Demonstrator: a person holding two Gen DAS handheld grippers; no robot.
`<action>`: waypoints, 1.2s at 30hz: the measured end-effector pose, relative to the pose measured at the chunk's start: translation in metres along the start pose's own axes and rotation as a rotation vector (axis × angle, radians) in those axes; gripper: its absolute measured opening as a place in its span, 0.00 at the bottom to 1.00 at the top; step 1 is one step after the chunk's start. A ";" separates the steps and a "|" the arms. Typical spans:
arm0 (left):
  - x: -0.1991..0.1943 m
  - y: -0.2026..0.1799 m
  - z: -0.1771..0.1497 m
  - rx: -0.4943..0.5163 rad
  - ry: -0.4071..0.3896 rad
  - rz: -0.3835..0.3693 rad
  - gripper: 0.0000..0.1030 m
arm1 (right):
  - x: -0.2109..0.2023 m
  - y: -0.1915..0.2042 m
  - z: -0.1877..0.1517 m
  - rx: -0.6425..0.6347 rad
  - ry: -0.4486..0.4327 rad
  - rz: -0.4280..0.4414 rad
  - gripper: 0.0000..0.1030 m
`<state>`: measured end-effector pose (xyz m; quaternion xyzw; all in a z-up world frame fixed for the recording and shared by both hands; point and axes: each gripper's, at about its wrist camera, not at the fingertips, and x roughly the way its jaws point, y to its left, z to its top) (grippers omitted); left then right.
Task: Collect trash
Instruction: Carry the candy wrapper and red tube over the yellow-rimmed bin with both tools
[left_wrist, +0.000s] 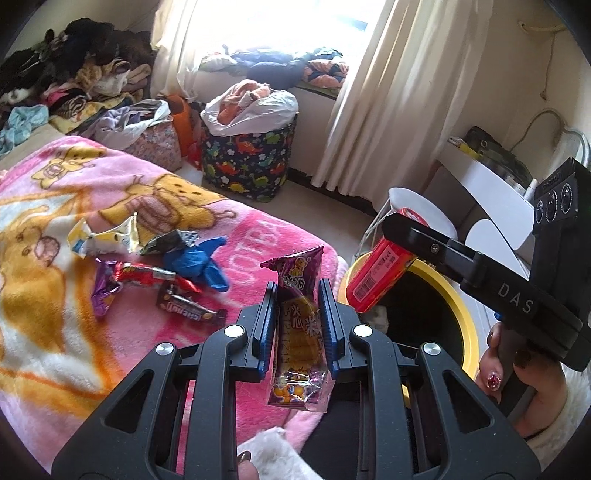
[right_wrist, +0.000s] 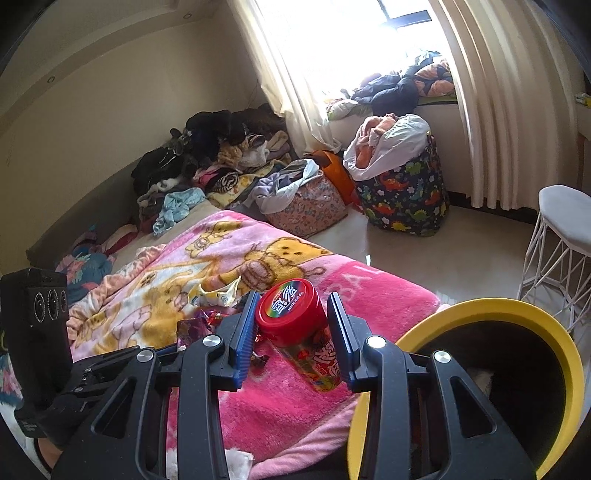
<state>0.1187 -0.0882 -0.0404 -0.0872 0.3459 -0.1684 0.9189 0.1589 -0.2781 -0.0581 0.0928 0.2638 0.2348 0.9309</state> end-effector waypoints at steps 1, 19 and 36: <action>0.001 -0.002 0.000 0.005 0.001 -0.002 0.16 | -0.003 -0.001 0.000 0.002 -0.004 -0.003 0.34; 0.010 -0.034 0.002 0.065 0.003 -0.037 0.16 | -0.034 -0.036 -0.006 0.085 -0.052 -0.068 0.34; 0.027 -0.069 0.002 0.130 0.025 -0.067 0.16 | -0.057 -0.077 -0.019 0.179 -0.077 -0.128 0.34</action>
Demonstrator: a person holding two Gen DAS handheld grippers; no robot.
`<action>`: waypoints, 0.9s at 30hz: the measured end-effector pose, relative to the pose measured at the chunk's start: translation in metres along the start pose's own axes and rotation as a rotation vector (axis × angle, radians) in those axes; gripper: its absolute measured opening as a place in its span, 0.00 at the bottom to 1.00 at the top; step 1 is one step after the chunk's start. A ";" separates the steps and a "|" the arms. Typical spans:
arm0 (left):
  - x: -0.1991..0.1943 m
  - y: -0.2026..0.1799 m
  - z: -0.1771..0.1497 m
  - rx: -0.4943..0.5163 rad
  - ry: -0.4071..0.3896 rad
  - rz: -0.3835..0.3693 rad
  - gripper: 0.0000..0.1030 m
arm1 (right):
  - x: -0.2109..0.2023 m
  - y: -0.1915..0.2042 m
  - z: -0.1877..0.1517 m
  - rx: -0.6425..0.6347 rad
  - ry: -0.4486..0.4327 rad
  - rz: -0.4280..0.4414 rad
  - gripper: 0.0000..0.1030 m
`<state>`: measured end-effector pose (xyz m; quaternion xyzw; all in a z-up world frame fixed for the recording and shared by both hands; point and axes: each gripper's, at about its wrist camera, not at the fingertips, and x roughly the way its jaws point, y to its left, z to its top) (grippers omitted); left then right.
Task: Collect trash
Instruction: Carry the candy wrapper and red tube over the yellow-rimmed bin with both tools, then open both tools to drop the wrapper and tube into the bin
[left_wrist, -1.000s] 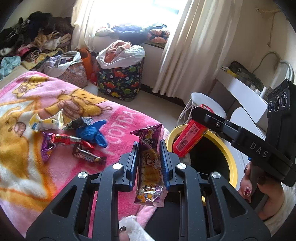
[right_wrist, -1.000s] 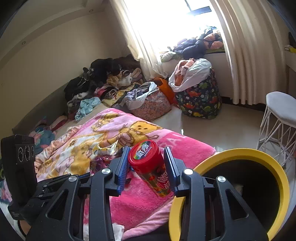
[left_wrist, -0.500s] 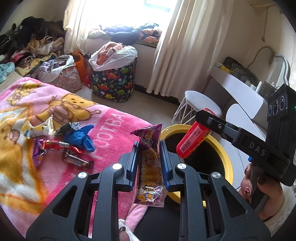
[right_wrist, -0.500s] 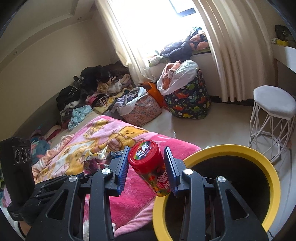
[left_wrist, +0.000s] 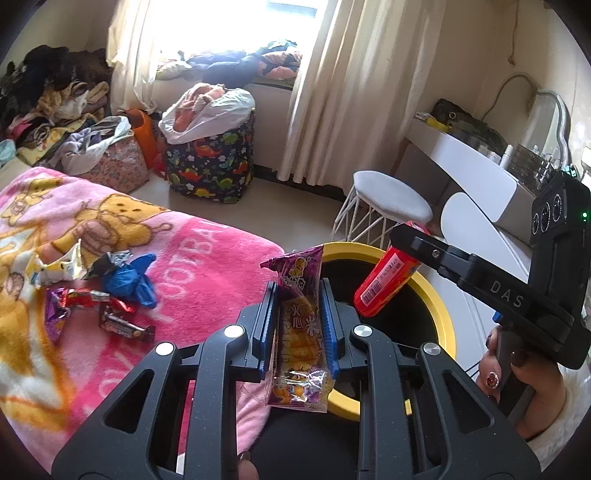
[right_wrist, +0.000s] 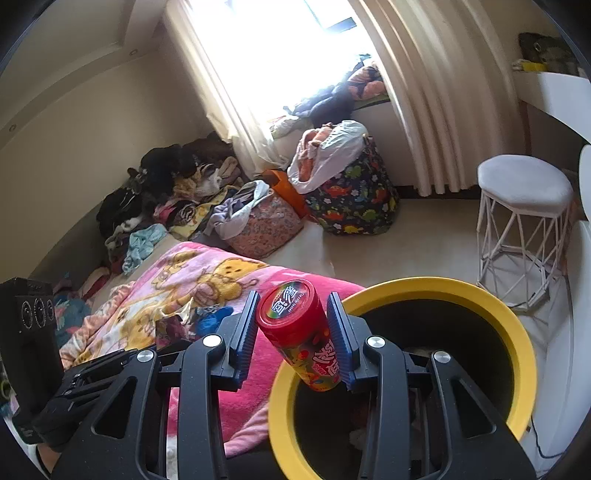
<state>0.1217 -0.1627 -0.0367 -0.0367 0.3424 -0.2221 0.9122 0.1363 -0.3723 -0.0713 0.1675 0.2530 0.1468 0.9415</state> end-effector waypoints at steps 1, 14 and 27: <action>0.001 -0.002 0.001 0.004 0.001 -0.003 0.16 | -0.001 -0.003 0.000 0.007 -0.003 -0.005 0.34; 0.020 -0.031 0.005 0.055 0.010 -0.038 0.16 | -0.018 -0.037 -0.006 0.086 -0.032 -0.067 0.34; 0.050 -0.049 0.002 0.083 0.054 -0.078 0.16 | -0.022 -0.061 -0.013 0.154 -0.021 -0.119 0.34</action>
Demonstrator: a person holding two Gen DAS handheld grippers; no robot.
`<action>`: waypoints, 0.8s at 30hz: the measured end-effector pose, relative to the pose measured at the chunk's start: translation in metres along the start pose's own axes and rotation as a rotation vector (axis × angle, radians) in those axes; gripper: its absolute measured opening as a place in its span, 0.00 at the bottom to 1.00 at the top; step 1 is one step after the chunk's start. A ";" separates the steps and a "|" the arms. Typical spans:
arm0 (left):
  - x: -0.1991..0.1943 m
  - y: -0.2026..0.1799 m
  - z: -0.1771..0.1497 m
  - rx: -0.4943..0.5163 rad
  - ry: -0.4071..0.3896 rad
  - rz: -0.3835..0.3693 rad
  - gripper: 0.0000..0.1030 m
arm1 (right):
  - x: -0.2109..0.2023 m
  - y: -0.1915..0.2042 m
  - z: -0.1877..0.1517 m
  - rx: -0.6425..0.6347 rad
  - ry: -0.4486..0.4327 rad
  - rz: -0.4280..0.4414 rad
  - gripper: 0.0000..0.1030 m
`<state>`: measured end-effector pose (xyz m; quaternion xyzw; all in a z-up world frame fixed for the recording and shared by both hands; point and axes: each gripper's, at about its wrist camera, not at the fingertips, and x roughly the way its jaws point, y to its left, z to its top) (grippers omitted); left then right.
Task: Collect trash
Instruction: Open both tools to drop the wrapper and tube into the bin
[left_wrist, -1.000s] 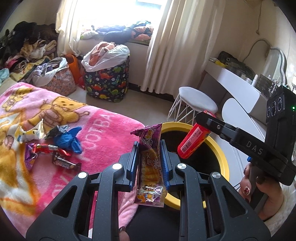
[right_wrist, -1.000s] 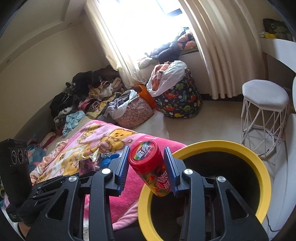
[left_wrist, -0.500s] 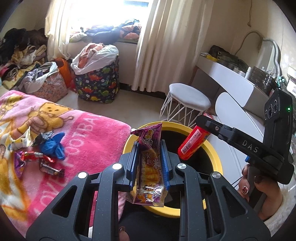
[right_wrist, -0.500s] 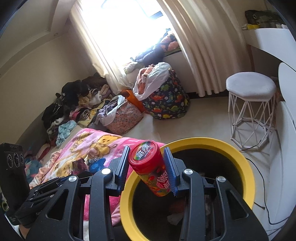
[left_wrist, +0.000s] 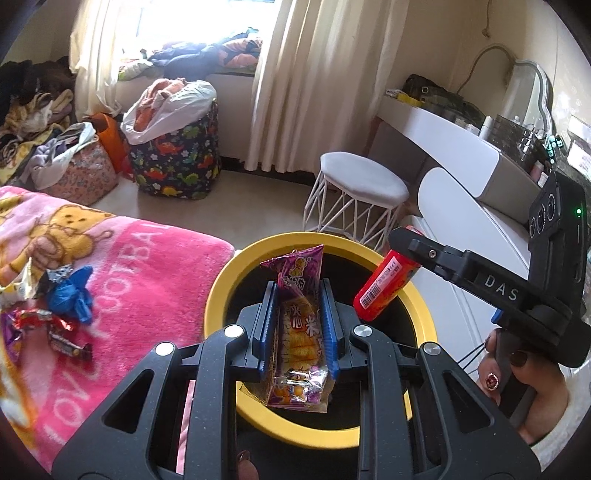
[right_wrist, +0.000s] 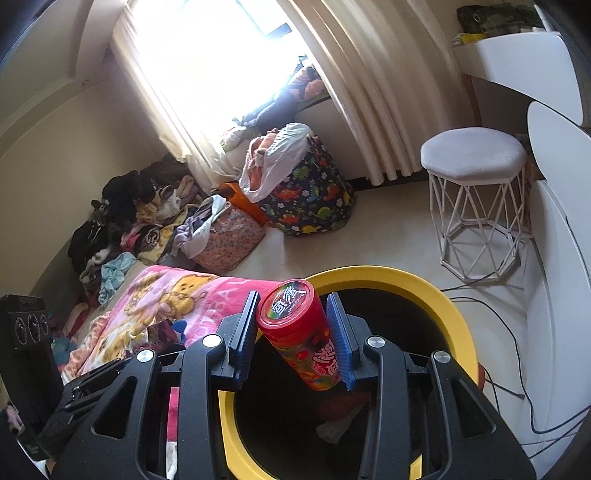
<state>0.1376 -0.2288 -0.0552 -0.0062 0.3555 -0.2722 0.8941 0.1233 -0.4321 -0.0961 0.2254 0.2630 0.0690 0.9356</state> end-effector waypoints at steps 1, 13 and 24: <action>0.003 0.000 0.000 -0.002 0.005 -0.005 0.16 | 0.000 -0.001 0.000 0.005 0.001 -0.005 0.34; 0.029 0.001 0.010 -0.005 0.026 -0.010 0.27 | 0.005 -0.013 -0.003 0.053 0.017 -0.055 0.36; 0.007 0.023 0.006 -0.034 -0.017 0.078 0.89 | 0.006 -0.001 -0.005 0.017 0.009 -0.086 0.60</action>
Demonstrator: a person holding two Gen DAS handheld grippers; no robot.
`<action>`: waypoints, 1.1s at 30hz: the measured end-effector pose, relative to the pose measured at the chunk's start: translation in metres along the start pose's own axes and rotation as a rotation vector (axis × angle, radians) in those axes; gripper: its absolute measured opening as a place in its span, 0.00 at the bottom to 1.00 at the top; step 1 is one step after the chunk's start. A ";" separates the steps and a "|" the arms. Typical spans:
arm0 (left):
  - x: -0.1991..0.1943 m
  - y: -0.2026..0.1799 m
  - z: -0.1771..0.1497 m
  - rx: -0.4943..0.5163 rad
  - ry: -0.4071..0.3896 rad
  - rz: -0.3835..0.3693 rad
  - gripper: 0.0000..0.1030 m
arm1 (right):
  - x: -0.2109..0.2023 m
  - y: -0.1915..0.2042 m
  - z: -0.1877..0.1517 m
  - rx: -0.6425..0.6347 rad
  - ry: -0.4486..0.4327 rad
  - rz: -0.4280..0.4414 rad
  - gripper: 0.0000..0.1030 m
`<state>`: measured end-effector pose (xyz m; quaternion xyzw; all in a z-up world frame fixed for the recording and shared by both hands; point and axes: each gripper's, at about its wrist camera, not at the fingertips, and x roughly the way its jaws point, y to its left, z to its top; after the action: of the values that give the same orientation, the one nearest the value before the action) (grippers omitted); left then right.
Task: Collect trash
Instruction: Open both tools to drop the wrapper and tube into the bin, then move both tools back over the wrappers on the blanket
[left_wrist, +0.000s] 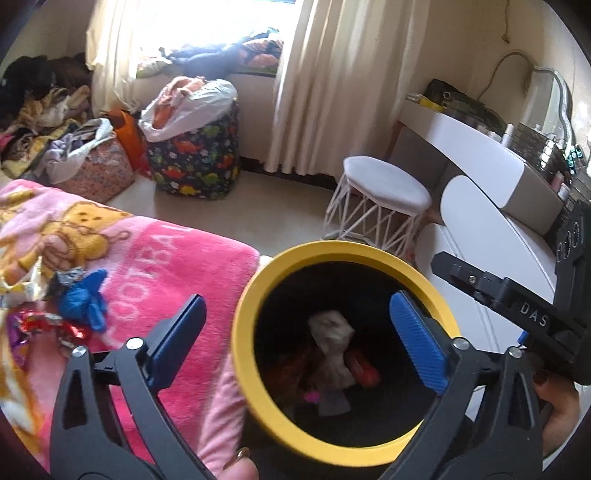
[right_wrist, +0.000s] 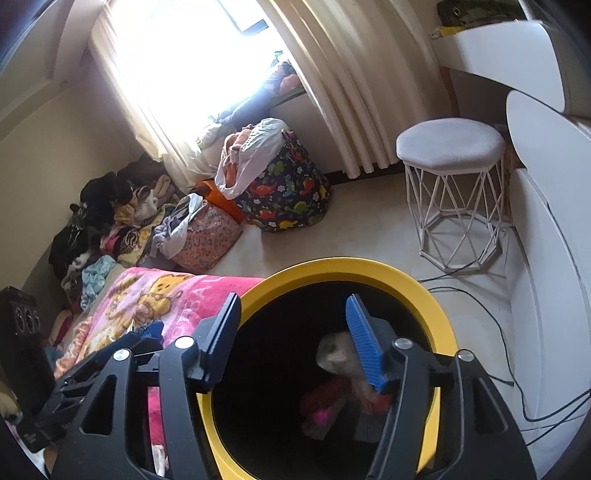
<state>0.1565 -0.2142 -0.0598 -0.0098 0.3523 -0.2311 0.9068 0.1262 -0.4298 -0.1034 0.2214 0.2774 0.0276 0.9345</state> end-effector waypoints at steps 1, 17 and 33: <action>-0.002 0.002 0.001 -0.003 -0.002 0.006 0.89 | 0.000 0.002 0.000 -0.005 -0.001 0.002 0.61; -0.039 0.044 0.001 -0.081 -0.066 0.079 0.89 | 0.002 0.041 -0.005 -0.111 0.015 0.041 0.67; -0.072 0.081 0.004 -0.134 -0.146 0.142 0.89 | 0.004 0.092 -0.005 -0.223 0.015 0.117 0.68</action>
<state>0.1457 -0.1120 -0.0255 -0.0619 0.2999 -0.1409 0.9415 0.1333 -0.3441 -0.0698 0.1319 0.2664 0.1144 0.9479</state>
